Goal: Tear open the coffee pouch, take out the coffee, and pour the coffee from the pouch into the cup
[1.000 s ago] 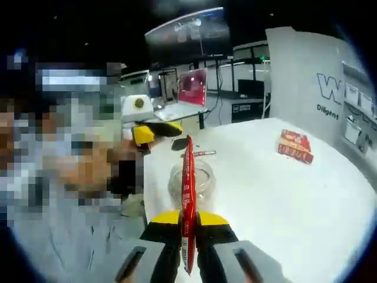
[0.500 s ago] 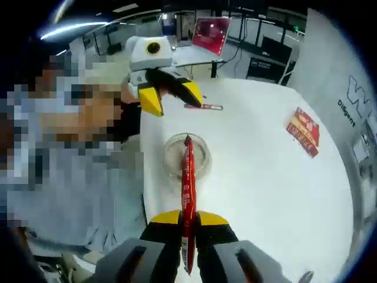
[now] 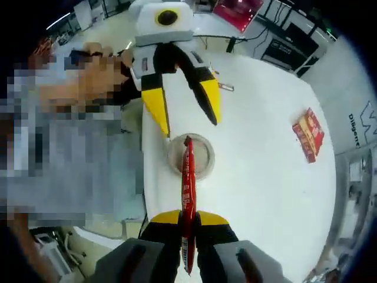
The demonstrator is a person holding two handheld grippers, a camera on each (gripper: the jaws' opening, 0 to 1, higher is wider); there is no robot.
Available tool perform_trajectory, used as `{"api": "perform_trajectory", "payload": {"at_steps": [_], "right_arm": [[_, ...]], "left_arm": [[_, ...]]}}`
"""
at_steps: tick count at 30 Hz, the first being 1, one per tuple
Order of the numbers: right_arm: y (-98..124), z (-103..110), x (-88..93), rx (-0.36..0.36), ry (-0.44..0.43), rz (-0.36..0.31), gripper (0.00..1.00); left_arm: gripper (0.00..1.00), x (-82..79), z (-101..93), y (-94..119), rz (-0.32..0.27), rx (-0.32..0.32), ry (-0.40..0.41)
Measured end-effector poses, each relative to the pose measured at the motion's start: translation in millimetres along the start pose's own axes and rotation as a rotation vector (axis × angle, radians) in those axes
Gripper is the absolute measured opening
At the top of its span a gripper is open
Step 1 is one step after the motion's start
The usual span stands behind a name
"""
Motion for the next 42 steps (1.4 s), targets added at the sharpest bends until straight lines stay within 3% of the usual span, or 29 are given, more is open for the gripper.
{"api": "perform_trajectory", "payload": {"at_steps": [3, 10, 15, 25, 42], "right_arm": [[-2, -1, -5.2, -0.002, 0.018, 0.04, 0.09], [-2, 9, -14.3, -0.007, 0.052, 0.095, 0.09], [-2, 11, -17.8, -0.015, 0.077, 0.131, 0.09], [8, 9, -19.7, 0.001, 0.072, 0.141, 0.09], [5, 11, -26.7, 0.023, 0.1, 0.2, 0.1]], "left_arm": [[0.31, 2.8, -2.0, -11, 0.052, 0.024, -0.012], [0.21, 2.6, -7.1, -24, 0.093, 0.084, -0.037], [0.19, 0.2, -13.0, -32, 0.142, 0.127, -0.049], [0.17, 2.3, -17.2, -44, 0.203, 0.143, -0.077], [0.1, 6.6, -16.3, -50, 0.213, 0.167, -0.101]]}}
Point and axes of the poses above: the point that each gripper's makers call its tool centre point, and the gripper's own axes: y roughly backward along the fingers, z roughly to its left, x roughly out of its underside, the point moved 10 cm from there along y, roughly backward along the fingers, and after that the axes turned 4 degrees about -z, right-handed, at the moved point
